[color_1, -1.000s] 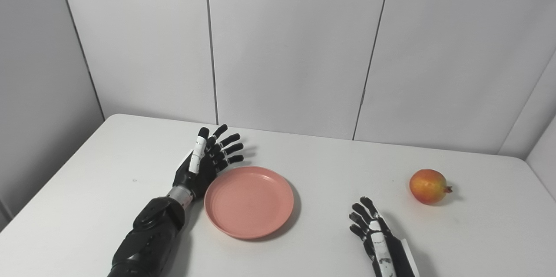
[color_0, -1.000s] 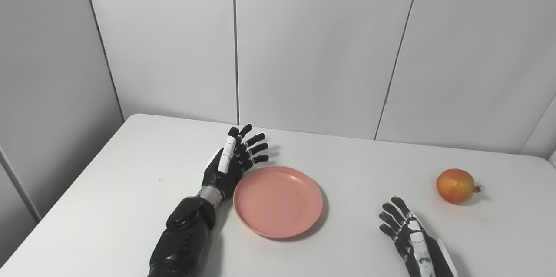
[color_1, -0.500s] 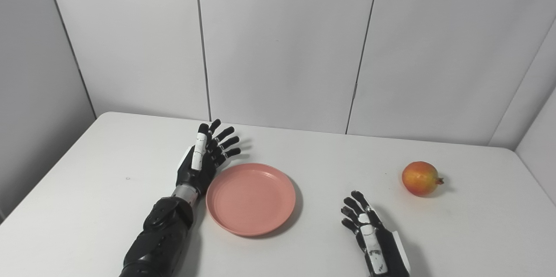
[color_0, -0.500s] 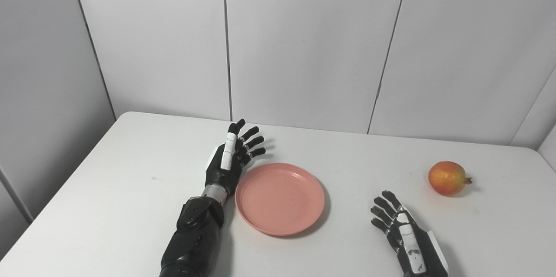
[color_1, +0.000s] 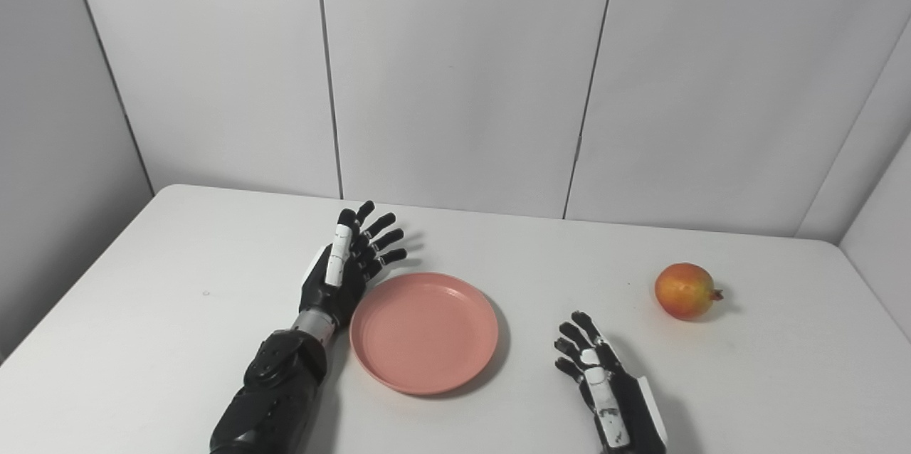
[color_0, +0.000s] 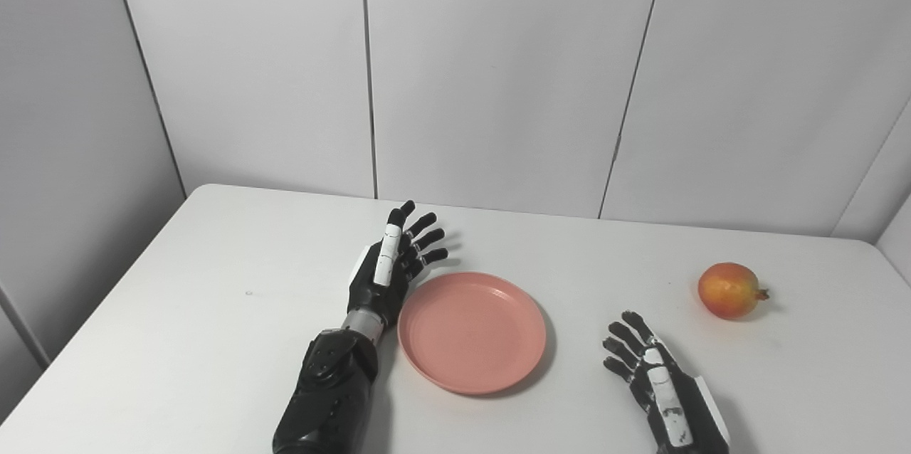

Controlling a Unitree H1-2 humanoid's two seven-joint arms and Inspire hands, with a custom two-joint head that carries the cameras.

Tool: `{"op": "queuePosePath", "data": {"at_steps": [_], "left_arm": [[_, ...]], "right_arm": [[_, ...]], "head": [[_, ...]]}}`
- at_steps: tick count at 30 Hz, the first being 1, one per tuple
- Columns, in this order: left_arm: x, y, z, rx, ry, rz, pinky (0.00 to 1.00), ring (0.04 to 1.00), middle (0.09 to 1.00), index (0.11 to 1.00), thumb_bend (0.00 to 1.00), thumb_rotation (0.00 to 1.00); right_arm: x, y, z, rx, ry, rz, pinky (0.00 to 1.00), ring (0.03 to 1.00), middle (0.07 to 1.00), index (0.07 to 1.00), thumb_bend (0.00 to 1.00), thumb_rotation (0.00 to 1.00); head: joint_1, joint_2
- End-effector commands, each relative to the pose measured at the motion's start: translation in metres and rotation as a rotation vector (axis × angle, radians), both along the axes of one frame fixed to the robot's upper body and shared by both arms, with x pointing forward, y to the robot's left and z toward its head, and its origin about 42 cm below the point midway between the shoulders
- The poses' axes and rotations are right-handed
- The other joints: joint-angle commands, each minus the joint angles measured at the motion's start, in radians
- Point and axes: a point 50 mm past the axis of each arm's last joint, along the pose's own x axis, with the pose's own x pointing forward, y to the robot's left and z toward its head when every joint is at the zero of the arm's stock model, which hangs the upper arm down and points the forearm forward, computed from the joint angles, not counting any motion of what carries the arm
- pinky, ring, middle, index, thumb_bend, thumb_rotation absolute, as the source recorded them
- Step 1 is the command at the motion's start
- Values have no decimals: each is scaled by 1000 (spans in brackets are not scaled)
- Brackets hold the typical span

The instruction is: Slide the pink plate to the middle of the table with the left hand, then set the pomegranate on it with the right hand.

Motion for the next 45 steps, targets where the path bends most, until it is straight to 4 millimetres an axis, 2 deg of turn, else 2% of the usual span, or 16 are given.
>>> {"op": "queuePosePath", "data": {"at_steps": [1, 11, 18, 25, 32, 36, 39, 45], "left_arm": [[-24, -14, -36, -24, 136, -38, 712, 825, 872, 956, 967, 820], [-25, -27, -37, -26, 138, -49, 687, 801, 859, 954, 960, 802], [-29, -21, -40, -38, 138, -54, 707, 817, 866, 962, 982, 821], [-37, -15, -46, -61, 148, -39, 708, 829, 873, 969, 995, 814], [-41, -14, -52, -77, 152, -59, 727, 842, 874, 964, 978, 818], [-42, -12, -53, -83, 152, -65, 727, 835, 858, 966, 981, 812], [-43, -11, -55, -92, 145, -69, 732, 841, 859, 964, 970, 814], [-44, -10, -57, -97, 135, -72, 720, 840, 861, 960, 981, 809]], "right_arm": [[4, 8, 7, 15, -21, 23, 859, 871, 882, 904, 890, 866], [4, 10, 8, 8, -22, 18, 868, 876, 884, 900, 881, 869], [2, 12, 8, 9, -29, 11, 862, 876, 883, 897, 892, 868], [-3, 4, 11, -62, -101, -31, 853, 873, 889, 890, 835, 891], [-5, -3, 27, -120, -203, -108, 824, 859, 872, 841, 811, 889], [-5, -5, 36, -187, -251, -133, 785, 837, 862, 841, 822, 890], [-3, -7, 37, -214, -268, -140, 779, 839, 862, 843, 817, 887], [4, -12, 49, -277, -309, -150, 734, 836, 858, 846, 790, 892]], "head": [[-2, 0], [-13, 5], [-85, 7], [-143, -10], [-189, -26], [-203, -32], [-260, -55], [-290, -69]]}}
